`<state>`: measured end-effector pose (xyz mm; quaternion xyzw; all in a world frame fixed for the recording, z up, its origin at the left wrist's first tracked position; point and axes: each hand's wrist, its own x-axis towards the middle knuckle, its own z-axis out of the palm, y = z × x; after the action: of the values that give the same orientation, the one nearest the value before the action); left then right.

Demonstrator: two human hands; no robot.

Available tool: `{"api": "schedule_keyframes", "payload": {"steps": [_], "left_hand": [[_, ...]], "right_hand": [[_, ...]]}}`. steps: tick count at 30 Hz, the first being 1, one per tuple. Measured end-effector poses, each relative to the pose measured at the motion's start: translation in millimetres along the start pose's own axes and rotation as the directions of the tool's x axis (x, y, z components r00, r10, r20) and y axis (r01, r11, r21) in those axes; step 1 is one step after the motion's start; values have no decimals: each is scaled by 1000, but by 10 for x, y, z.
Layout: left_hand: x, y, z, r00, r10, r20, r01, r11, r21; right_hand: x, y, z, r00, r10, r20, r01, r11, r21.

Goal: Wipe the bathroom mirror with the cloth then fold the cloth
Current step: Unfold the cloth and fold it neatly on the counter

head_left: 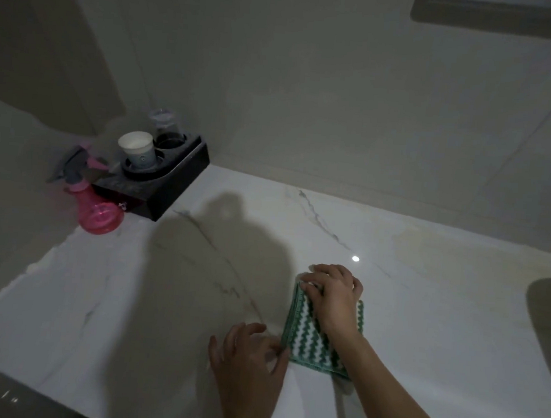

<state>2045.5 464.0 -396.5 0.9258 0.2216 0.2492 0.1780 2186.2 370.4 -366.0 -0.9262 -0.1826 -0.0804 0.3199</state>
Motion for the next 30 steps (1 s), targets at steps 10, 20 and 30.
{"api": "schedule_keyframes", "payload": {"steps": [10,20,30], "left_hand": [[30,-17,28,999,36,16,-35,998,-61],[36,-92,95,996,-5,87,13,996,-92],[284,-57,154,939,316,134,-281,933,-225]], "right_hand": [[13,-24,57,1000,28,1,-28,1000,12],[-30,94,81,997,41,67,-35,995,-96],[-468,527,-417,993,99,-67,-101,995,-25]]}}
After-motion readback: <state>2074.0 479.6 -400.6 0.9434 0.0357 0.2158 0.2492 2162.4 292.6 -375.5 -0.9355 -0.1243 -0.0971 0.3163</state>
